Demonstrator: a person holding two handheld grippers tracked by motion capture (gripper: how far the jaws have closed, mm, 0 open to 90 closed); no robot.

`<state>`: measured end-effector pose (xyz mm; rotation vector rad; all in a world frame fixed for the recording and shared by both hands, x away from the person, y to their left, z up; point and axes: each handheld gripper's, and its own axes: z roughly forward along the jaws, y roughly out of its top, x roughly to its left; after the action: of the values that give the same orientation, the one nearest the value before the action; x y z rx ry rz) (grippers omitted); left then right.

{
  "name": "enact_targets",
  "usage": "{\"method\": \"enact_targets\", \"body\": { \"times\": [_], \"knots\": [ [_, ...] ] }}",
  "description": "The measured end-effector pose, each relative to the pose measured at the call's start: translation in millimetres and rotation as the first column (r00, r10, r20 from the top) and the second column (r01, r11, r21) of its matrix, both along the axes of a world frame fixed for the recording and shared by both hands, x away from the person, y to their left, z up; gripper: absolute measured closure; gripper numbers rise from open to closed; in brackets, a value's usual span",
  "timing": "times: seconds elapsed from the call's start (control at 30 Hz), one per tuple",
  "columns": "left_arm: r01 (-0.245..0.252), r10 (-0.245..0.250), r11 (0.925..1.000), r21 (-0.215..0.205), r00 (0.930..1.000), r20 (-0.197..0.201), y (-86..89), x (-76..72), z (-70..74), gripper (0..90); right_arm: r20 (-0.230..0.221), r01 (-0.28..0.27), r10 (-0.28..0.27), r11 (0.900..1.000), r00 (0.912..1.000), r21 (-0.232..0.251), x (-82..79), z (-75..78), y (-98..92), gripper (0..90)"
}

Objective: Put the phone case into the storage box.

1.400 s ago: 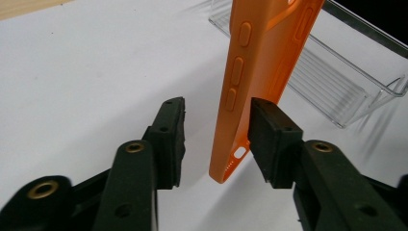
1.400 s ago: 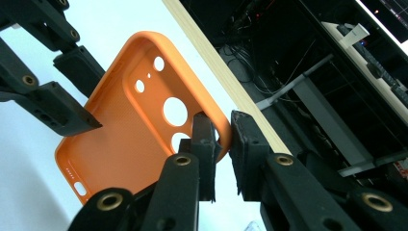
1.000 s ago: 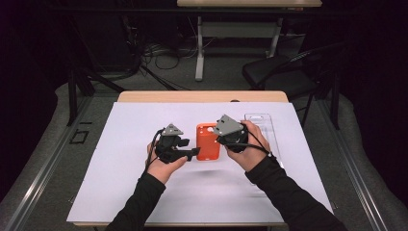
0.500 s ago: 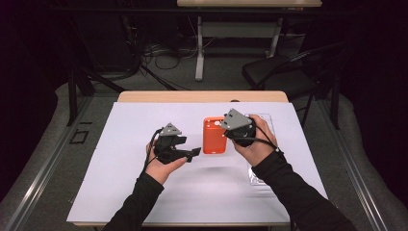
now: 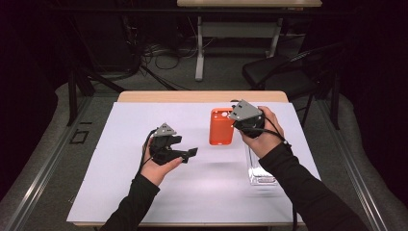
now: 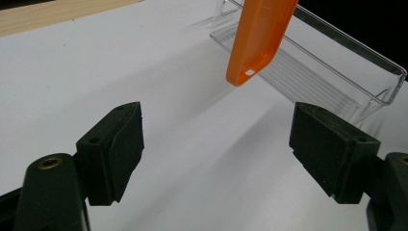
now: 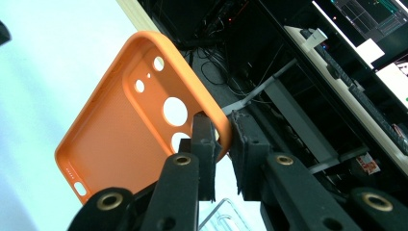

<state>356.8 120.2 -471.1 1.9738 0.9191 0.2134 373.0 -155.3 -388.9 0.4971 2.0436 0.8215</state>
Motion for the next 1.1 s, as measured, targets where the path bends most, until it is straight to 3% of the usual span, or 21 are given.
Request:
{"method": "enact_targets", "body": {
  "times": [0.37, 0.57, 0.83, 1.1],
  "knots": [
    [0.003, -0.003, 0.9998, -0.018, 0.9998, -0.019, 5.7, -5.0, -1.4, 19.9, 0.020, -0.006, 0.006, 1.000, 0.9998, 0.006, 15.4, 9.8, -7.5, 81.3],
    [0.004, -0.005, 0.9995, -0.030, 0.9998, -0.019, 9.3, -6.1, -2.5, 19.8, 0.022, 0.005, -0.006, 0.999, 0.9997, 0.033, 23.5, 13.4, -14.6, 81.3],
    [-0.021, 0.021, 0.9997, -0.016, 0.9996, -0.020, 12.8, -5.9, -5.2, 20.1, 0.060, 0.012, -0.012, 1.000, 0.9981, 0.000, 33.7, 13.6, -24.5, 81.3],
    [-0.037, 0.036, 0.9989, -0.028, 0.9992, -0.018, 18.9, -6.8, -4.9, 20.1, 0.085, 0.041, -0.039, 0.999, 0.9956, -0.013, 45.4, 13.3, -36.8, 81.2]
  ]
}}
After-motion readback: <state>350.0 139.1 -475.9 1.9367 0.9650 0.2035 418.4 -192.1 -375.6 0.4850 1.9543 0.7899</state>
